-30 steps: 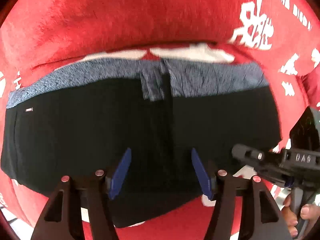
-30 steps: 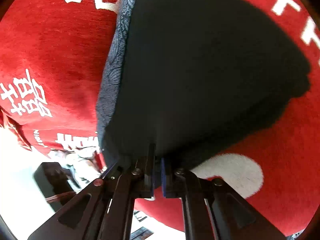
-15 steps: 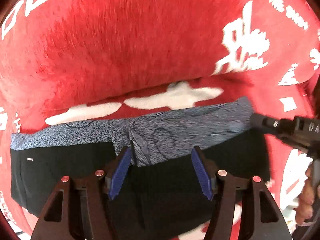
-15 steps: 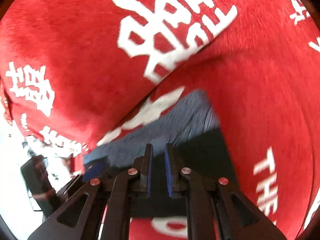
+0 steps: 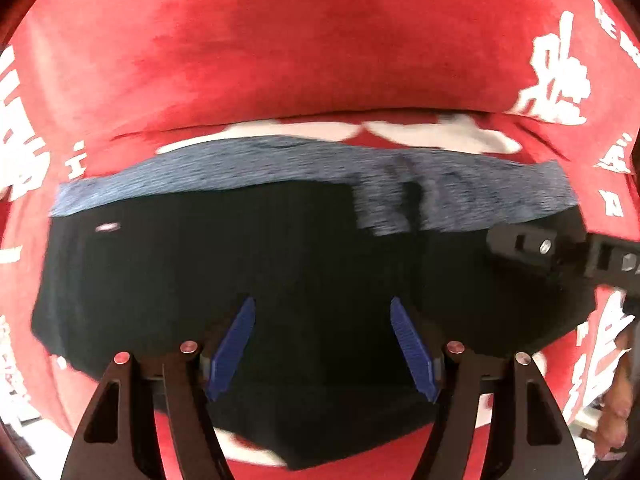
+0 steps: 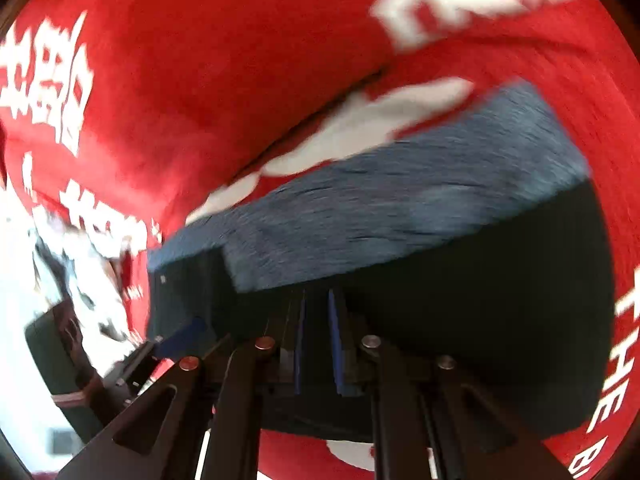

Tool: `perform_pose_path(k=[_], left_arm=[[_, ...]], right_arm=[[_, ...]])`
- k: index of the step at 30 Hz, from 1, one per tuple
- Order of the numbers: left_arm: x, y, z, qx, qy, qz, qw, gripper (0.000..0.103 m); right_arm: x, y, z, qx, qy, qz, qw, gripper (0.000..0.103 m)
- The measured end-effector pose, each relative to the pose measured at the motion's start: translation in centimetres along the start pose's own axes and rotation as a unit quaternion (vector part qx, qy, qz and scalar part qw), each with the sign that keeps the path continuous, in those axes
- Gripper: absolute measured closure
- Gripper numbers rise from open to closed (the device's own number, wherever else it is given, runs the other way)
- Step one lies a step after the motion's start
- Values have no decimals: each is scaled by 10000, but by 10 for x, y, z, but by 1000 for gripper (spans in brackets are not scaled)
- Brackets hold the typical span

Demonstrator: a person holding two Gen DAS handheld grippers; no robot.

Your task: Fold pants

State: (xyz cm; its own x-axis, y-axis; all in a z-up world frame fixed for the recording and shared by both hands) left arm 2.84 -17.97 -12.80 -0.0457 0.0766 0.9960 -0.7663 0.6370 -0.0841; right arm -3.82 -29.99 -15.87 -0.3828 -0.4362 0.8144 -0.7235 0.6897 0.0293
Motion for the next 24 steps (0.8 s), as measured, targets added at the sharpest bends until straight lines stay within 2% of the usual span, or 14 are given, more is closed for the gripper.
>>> perform_pose_path(k=[1, 2, 3, 5, 6, 8, 9, 10, 14, 15, 16, 21, 24], left_arm=[[1, 3, -9, 80, -37, -8, 10000, 31], [1, 4, -15, 144, -52, -16, 9999, 31], [2, 7, -22, 211, -68, -30, 9998, 31], [2, 13, -35, 291, -99, -54, 9995, 31], [-1, 14, -37, 305, -97, -61, 9995, 31], [-1, 16, -41, 344, -63, -72, 9994, 31], [-2, 16, -41, 362, -37, -71, 9993, 31], [-1, 17, -42, 383, 9, -65, 9992, 31], [5, 16, -46, 407, 94, 55, 9991, 31], [6, 16, -46, 413, 98, 61, 9991, 31], [4, 16, -48, 425, 107, 56, 9990, 31], [-3, 18, -58, 564, 115, -86, 9983, 31], [-3, 21, -61, 490, 43, -102, 9987, 31]], right_arm=[[-2, -1, -8, 153, 145, -4, 9998, 46], [-4, -5, -22, 444, 449, 7, 9980, 35], [-6, -7, -31, 615, 583, 45, 9964, 31], [-10, -12, -57, 1046, 861, 120, 9907, 31], [-15, -13, -67, 1245, 1159, 109, 9854, 35], [-22, -15, -70, 1362, 1677, 99, 9763, 55], [-29, -17, -68, 1355, 1983, 35, 9707, 74], [-38, -19, -61, 1255, 2133, -70, 9689, 82], [-40, -21, -51, 723, 1675, -173, 9831, 86], [-38, -20, -54, 622, 1328, -199, 9890, 90], [-37, -18, -52, 556, 1073, -268, 9923, 99], [-66, -6, -54, 210, 546, -713, 9957, 100], [-63, 2, -69, 232, 268, -643, 9973, 99]])
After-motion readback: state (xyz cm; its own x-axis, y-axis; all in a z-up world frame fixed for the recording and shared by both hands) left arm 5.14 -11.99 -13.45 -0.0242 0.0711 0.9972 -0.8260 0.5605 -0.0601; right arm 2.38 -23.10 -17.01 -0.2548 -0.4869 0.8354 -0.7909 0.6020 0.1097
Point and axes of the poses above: each gripper's, at about its wrist camera, not at the fingertips, and x roughly against the way its jaws point, z to its right, y to its underside, the point moved 8 cm from there along -x, roughly the way its jaws point, and after that the axes turned 5 degrees about -z, right-handed, at the moved point
